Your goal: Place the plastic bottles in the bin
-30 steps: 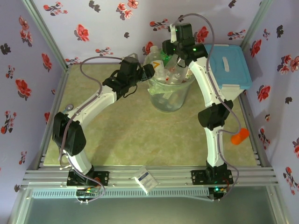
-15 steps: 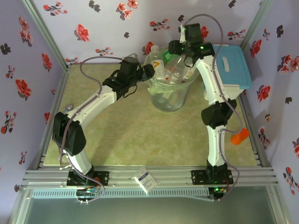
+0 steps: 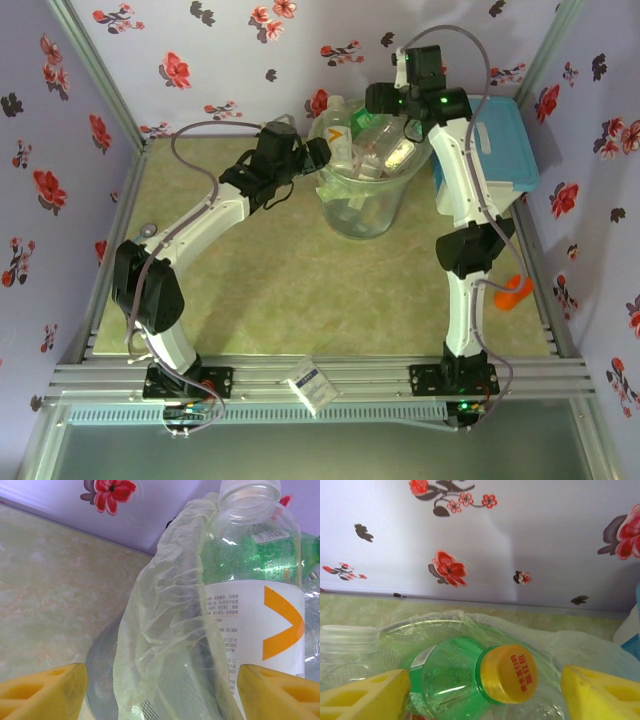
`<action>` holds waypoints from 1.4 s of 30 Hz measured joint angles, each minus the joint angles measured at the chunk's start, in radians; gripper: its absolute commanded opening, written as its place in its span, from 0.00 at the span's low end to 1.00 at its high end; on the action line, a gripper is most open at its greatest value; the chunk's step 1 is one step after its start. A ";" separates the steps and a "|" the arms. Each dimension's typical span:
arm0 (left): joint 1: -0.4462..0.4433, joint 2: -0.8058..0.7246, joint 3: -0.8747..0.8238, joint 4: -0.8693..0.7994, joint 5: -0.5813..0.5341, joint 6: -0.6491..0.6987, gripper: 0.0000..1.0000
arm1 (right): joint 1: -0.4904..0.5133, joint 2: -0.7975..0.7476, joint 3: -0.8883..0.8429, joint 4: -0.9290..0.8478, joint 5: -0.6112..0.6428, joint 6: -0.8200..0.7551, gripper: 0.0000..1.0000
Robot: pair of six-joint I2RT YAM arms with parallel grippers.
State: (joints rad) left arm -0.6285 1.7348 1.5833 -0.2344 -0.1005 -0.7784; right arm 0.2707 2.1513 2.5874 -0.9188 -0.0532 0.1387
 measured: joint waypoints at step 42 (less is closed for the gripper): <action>0.246 -0.558 -0.454 -0.037 -0.031 0.039 0.97 | -0.260 -0.446 -0.933 0.661 -0.648 0.473 0.99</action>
State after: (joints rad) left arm -0.3828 1.1763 1.1294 -0.2718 -0.1310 -0.7391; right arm 0.0105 1.7050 1.6539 -0.2577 -0.7013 0.6113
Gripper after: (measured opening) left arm 0.971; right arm 0.993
